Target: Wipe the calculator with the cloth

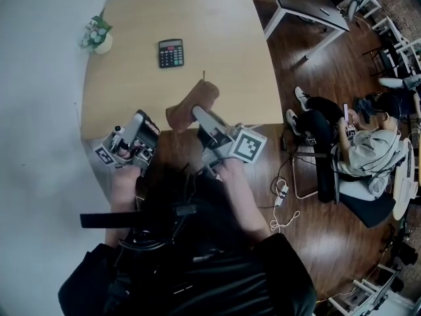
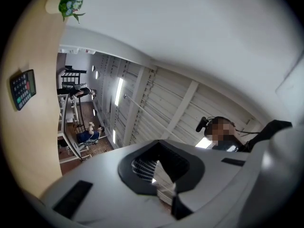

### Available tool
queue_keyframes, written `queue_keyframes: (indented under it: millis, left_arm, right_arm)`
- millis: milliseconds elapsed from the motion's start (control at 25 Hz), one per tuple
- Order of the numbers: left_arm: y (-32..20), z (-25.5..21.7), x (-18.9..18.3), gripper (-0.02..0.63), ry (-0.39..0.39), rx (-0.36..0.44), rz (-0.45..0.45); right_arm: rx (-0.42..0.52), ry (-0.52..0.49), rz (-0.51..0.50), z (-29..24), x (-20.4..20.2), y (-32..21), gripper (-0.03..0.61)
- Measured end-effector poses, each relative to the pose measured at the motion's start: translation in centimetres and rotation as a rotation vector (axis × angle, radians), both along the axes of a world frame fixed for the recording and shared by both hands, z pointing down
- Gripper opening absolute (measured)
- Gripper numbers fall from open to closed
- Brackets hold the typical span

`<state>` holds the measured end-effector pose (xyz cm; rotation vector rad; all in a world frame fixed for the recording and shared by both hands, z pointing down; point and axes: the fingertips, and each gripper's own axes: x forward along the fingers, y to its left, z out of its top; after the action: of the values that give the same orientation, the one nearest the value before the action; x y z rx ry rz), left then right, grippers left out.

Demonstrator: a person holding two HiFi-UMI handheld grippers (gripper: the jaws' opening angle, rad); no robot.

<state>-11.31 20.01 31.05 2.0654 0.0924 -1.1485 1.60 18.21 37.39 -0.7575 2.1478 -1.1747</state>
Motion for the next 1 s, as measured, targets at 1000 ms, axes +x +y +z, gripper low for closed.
queue_keyframes:
  millis: [1000]
  left_arm:
    - [0.1,2.3,3.3,0.000,-0.062,-0.088,0.011]
  right_arm:
    - [-0.030,0.001,-0.002,1.8,2.4,0.6,0.059]
